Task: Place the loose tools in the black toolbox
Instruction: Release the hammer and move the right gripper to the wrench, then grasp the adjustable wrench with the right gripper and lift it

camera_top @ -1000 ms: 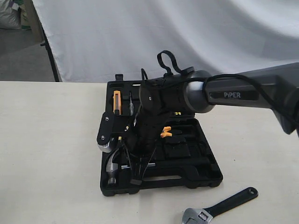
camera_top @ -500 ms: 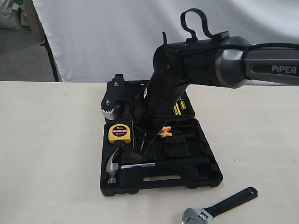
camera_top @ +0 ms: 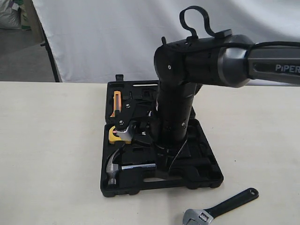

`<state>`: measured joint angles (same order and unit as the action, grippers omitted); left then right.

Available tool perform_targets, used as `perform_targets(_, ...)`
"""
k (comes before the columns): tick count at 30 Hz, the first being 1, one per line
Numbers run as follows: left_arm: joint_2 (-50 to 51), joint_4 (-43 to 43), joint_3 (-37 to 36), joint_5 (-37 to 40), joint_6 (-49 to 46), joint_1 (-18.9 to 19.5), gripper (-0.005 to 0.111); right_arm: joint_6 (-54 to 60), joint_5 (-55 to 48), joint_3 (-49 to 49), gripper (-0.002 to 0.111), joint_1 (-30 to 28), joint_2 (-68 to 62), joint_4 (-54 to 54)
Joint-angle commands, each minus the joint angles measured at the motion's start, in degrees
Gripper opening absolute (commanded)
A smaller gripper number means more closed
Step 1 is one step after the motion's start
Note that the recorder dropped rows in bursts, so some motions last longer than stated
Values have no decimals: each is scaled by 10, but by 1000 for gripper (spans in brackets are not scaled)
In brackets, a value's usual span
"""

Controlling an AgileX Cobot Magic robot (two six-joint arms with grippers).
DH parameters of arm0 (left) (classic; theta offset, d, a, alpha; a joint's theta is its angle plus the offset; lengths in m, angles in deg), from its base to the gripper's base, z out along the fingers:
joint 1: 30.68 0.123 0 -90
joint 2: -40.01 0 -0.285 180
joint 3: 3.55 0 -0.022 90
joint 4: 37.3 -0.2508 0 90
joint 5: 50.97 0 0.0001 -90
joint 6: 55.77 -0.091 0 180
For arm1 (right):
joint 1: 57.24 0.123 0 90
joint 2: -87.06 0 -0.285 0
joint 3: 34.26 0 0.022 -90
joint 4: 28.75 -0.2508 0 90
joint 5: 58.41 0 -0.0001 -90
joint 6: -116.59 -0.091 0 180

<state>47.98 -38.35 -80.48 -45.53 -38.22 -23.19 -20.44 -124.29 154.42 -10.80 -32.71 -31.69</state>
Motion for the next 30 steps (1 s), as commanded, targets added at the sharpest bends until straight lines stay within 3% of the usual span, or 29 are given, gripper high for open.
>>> perform_targets(1, -2, -3, 2, -4, 3, 15, 1, -25, -10, -1, 2, -4, 15, 8)
perform_targets(4, -2, -3, 2, -4, 3, 15, 1, -32, -18, -1, 18, -4, 25, 9)
perform_targets(8, -2, -3, 2, -4, 3, 15, 1, -33, -41, -1, 48, -4, 29, -2)
perform_targets(11, -2, -3, 2, -4, 3, 15, 1, -44, -41, -10, 62, -4, 32, -3)
perform_targets(23, -2, -3, 2, -4, 3, 15, 1, -46, -40, -206, 64, -4, 81, 7)
perform_targets(30, -2, -3, 2, -4, 3, 15, 1, -46, 31, -274, 64, -4, 84, 8)
